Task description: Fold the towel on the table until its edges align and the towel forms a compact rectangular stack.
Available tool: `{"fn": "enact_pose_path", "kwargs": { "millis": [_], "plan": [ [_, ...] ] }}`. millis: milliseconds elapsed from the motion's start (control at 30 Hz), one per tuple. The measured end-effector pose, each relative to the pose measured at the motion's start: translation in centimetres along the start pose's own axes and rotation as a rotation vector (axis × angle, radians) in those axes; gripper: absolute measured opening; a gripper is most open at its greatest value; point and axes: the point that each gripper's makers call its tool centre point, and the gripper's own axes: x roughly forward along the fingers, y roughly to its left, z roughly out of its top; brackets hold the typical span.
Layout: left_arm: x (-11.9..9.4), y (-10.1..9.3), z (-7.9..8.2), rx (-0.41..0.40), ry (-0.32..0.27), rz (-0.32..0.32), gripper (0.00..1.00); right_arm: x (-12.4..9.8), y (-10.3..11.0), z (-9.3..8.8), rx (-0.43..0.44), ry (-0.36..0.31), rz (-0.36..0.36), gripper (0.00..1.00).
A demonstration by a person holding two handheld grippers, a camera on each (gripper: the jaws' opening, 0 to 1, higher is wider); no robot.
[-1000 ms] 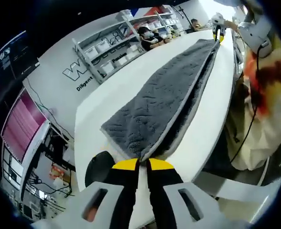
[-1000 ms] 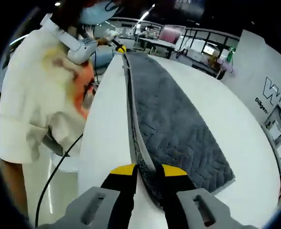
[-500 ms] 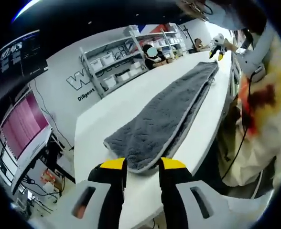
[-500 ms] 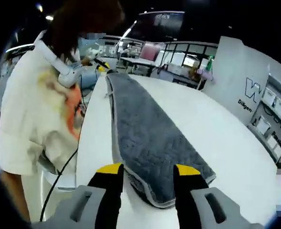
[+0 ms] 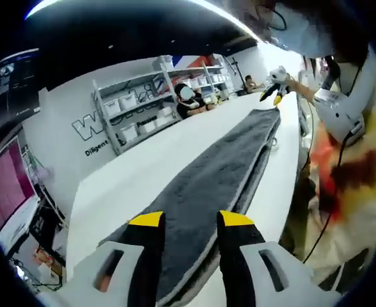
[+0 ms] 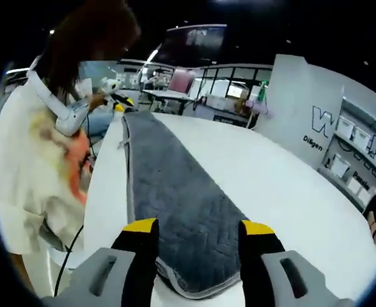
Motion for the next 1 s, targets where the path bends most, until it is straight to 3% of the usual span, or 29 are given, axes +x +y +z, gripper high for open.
{"fn": "enact_pose_path", "kwargs": {
  "millis": [300, 467, 567, 667, 767, 1000],
  "plan": [
    [4.7, -5.2, 2.1, 0.013, -0.020, -0.194, 0.26, -0.3, -1.1, 0.7, -0.006, -0.022, -0.018, 0.47],
    [6.3, -6.5, 2.2, 0.031, 0.002, -0.216, 0.23, -0.1, -1.0, 0.8, -0.010, -0.015, -0.025, 0.47],
    [7.2, -7.3, 2.7, 0.048, -0.014, -0.240, 0.20, -0.1, -0.9, 0.9, -0.015, -0.015, -0.029, 0.46],
    [8.0, -8.6, 2.8, 0.163, -0.015, -0.269, 0.15, -0.3, -0.7, 1.1, -0.021, -0.017, -0.034, 0.45],
    [8.8, -9.6, 2.0, 0.222, 0.036, -0.286, 0.15, -0.8, -0.7, 1.2, -0.026, -0.014, -0.041, 0.45],
    [9.6, -8.7, 1.5, 0.200, 0.065, -0.257, 0.09, -1.4, -0.9, 1.0, -0.026, -0.018, -0.053, 0.44]
  ]
}}
